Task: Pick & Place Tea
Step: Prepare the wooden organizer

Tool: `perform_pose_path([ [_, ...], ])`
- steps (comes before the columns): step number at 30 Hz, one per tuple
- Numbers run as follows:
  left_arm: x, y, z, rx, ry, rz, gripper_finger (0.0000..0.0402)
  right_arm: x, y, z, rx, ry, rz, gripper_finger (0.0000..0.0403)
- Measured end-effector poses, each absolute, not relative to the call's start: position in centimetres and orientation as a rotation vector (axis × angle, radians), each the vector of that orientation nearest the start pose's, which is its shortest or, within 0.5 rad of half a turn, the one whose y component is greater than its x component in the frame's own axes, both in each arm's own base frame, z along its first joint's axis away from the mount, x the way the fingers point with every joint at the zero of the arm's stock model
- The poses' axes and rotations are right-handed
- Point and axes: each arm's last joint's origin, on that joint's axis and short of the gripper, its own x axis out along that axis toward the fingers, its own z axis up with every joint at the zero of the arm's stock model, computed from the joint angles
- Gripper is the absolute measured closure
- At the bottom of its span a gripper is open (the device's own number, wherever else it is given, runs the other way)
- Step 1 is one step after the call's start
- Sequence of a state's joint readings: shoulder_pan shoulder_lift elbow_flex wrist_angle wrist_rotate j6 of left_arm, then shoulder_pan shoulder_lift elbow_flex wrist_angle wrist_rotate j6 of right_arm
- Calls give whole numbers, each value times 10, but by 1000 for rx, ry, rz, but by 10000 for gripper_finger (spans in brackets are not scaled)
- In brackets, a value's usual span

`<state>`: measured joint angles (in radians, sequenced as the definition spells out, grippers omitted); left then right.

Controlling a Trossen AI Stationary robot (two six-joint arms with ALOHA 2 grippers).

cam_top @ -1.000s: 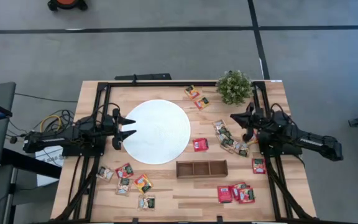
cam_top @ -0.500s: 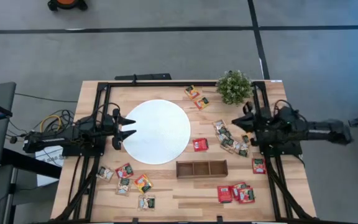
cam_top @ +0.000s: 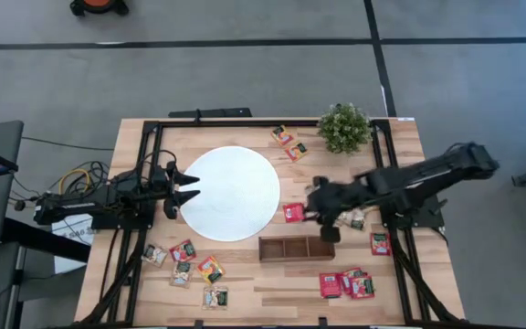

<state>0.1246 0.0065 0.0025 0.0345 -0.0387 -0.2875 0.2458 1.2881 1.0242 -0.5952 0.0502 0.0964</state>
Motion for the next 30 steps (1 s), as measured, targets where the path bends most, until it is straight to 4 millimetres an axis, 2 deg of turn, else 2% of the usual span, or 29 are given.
perform_pose_path([
  [5,97,13,167,-310,-55,144,182,283,90,268,-89,1120,215,240],
  [9,97,13,167,-308,-55,141,182,298,108,245,-65,1307,257,207],
  [12,97,13,167,-325,-56,139,182,304,117,224,-59,1424,244,197],
  [19,97,13,167,-353,-57,132,182,309,114,186,-74,1630,144,206],
  [26,97,12,167,-354,-55,125,182,315,104,175,-77,1622,92,236],
  [30,97,12,167,-356,-52,103,182,317,99,174,-61,1618,80,269],
])
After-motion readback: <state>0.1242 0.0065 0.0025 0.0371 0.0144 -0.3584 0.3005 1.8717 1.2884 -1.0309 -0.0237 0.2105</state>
